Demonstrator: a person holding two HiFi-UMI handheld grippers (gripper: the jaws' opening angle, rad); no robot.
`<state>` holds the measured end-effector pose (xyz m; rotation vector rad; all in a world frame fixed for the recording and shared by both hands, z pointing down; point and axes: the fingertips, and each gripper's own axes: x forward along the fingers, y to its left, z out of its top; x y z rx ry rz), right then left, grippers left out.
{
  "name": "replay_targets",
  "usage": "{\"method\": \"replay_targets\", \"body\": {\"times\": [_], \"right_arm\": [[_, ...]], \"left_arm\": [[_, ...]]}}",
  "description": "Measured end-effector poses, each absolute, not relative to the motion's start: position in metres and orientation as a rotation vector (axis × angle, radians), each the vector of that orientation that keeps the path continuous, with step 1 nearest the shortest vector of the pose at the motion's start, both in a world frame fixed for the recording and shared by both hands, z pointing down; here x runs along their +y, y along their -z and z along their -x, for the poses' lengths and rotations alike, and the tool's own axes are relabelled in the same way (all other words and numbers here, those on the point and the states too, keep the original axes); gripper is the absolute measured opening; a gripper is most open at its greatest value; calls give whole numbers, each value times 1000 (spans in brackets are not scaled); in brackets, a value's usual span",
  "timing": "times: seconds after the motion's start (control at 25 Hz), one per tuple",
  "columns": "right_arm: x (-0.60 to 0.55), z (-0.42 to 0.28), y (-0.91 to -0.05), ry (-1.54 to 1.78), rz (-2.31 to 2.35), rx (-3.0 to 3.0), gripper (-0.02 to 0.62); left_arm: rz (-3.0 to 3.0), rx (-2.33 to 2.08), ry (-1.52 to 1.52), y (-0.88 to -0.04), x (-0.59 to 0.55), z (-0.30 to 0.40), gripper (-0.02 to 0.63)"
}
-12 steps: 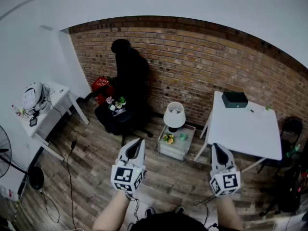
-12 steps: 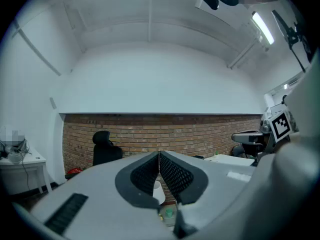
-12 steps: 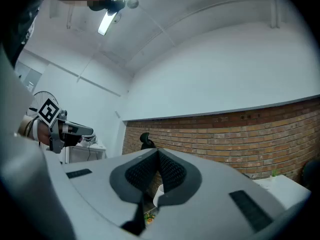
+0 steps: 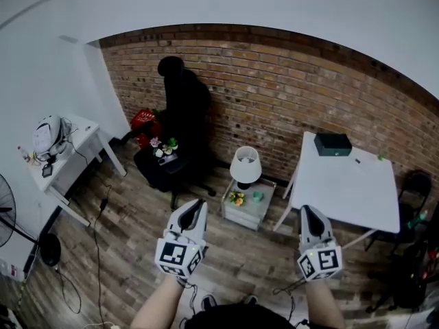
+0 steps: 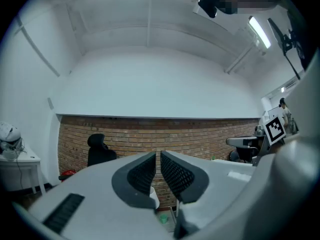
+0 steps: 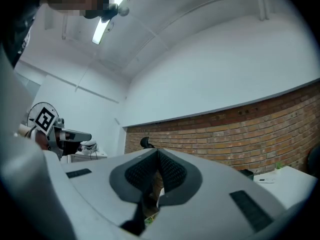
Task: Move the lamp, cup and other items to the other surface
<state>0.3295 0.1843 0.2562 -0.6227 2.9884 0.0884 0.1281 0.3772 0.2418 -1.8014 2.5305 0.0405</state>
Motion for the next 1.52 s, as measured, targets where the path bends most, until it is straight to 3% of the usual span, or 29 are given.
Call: {"method": "replay_targets", "body": {"times": [0.04,0.08,0.12,0.16,0.8,1.12,1.52], "right_arm": [[180,-331,-257,-81,626,2988,31],[176,-332,-260,-74,631,2995,114],[171,-333,-263,-64,633,3004,177],[168,-335,-266,-50,631,3012,193],[127,-332,-302,46,467,3073,219],[118,-279,-316,-47,483,3123,219],[97,-172,-321,-176,602,3201,221]], "left_arm": [[1804,2532,-34,-243,373,-132,53],[1806,2539,-19,-245,369,-136,173],[1811,2549,-2,-247,364,-139,229],[1818,2558,13,-250,360,-142,242],[1711,2728,123,-285,350,-158,247],[1737,2724,72,-307,328,-100,247],[1923,2659,71,-342,280,22,247]]}}
